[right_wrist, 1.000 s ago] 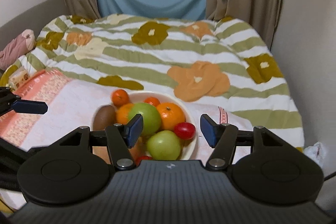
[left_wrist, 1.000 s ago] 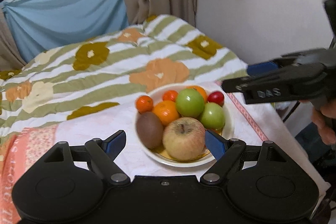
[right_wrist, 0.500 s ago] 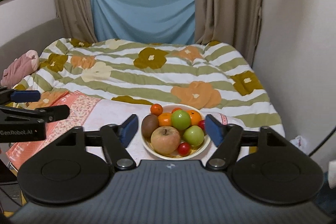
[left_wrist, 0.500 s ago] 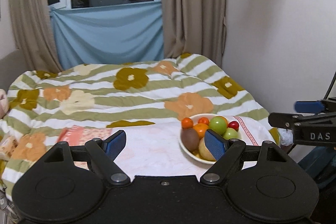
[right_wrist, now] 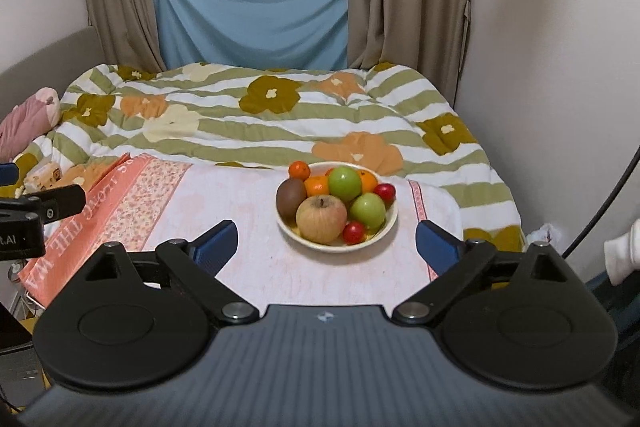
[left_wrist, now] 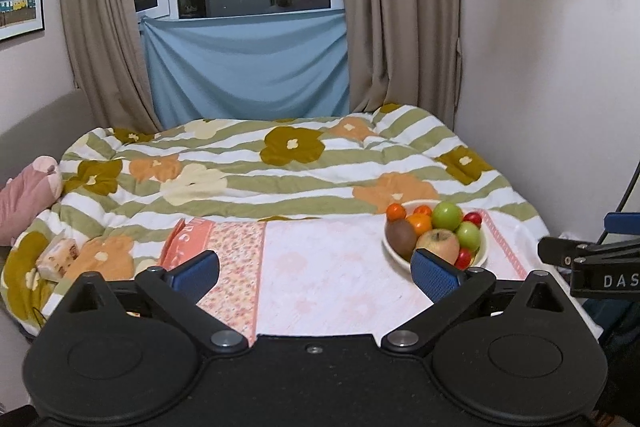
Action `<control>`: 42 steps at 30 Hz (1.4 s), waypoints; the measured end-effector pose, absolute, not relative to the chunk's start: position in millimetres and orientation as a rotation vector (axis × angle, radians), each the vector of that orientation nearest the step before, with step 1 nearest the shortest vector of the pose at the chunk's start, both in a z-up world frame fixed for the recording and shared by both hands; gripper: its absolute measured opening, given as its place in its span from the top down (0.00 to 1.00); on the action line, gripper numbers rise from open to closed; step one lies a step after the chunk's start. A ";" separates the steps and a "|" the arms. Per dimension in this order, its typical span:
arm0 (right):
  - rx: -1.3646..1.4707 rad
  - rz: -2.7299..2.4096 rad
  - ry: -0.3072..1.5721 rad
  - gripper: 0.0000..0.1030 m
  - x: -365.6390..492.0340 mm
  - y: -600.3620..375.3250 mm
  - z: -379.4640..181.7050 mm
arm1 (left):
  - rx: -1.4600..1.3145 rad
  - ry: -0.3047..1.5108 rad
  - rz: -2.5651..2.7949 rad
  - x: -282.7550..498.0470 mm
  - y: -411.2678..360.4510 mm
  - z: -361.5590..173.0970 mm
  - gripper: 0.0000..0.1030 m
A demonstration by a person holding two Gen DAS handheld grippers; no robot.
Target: Organize fruits
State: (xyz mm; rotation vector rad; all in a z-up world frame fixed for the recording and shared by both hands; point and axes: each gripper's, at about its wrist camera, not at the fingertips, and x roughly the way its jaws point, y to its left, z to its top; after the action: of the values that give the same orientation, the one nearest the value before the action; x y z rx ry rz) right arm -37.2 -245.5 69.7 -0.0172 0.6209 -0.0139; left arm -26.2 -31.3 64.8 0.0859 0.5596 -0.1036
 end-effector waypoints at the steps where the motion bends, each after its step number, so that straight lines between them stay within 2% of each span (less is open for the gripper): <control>1: -0.013 -0.015 0.624 0.00 -38.7 -244.9 68.9 | 0.091 0.557 -0.100 -27.8 -31.4 63.3 0.00; 42: 0.001 -0.031 0.618 0.00 -30.0 -236.2 68.5 | 0.067 0.571 -0.105 -22.5 -22.6 61.9 0.00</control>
State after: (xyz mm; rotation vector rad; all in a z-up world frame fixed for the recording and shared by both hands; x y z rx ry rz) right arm -30.0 -236.2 68.5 0.0007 0.6181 -0.0307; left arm -22.5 -22.6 61.9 0.0672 0.5712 -0.1045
